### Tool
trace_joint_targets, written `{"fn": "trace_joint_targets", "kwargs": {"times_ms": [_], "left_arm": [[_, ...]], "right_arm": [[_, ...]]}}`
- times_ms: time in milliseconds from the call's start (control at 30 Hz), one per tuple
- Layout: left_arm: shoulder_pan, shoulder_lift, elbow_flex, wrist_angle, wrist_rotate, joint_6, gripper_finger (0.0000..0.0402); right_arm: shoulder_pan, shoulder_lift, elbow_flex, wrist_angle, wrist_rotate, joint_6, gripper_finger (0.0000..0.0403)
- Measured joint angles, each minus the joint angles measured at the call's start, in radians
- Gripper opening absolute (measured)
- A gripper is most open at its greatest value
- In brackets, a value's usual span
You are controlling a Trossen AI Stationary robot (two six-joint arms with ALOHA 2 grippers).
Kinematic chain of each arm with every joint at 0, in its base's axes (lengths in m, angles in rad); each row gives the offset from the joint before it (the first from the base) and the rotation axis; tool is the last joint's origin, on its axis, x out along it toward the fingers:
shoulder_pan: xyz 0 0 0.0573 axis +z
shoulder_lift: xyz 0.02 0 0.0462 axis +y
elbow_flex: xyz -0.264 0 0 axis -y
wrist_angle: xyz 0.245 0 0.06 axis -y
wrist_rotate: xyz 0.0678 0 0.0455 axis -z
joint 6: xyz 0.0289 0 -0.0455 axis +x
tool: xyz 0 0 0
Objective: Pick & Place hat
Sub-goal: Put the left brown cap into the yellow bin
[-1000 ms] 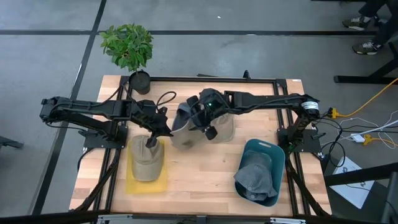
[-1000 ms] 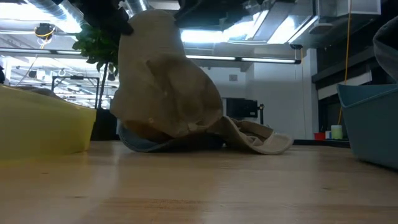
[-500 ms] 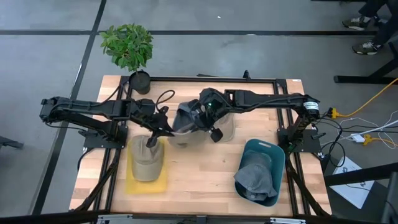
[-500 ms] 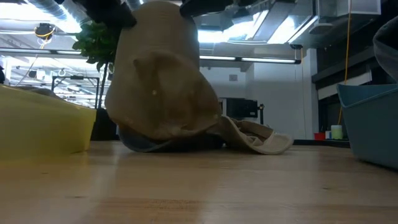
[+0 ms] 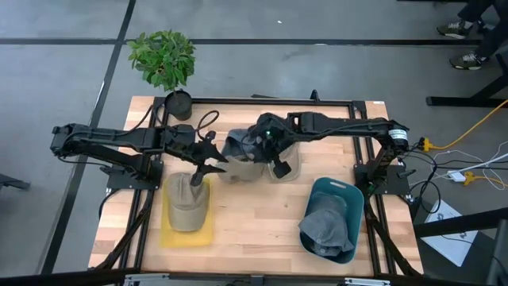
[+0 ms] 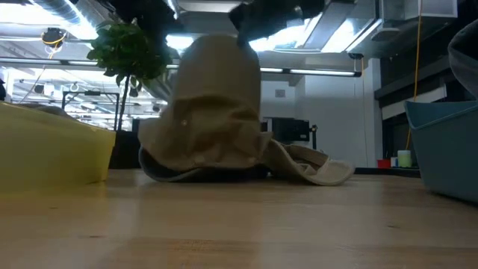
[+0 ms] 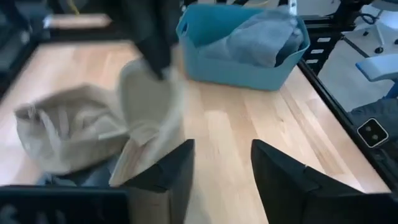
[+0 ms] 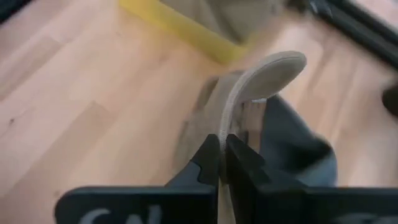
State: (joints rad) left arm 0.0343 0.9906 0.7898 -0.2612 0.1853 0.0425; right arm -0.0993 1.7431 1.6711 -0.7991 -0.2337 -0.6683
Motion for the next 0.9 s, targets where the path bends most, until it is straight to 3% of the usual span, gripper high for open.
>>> {"fn": "trace_joint_targets", "kwargs": {"times_ms": [167,333,500,667,900], "left_arm": [[0.0,-0.026,0.0,0.082,-0.085,0.193,0.0176],[-0.015,-0.076,0.0,0.142,-0.268,0.367,0.0174],[-0.046,-0.128,0.0,0.154,-0.477,0.407,0.0168],[-0.075,-0.152,0.0,0.153,-0.543,0.408,0.0167],[-0.09,-0.133,0.0,0.138,-0.544,0.406,0.0166]], "right_arm": [[-0.014,-0.014,0.116,-0.111,0.13,0.081,0.0014],[-0.054,-0.013,0.224,-0.198,0.113,0.116,0.0015],[-0.114,-0.025,0.278,-0.269,0.053,0.151,0.0015],[-0.182,-0.101,0.249,-0.262,-0.108,0.217,0.0015],[-0.169,-0.239,0.052,-0.073,0.019,0.307,0.0015]]}}
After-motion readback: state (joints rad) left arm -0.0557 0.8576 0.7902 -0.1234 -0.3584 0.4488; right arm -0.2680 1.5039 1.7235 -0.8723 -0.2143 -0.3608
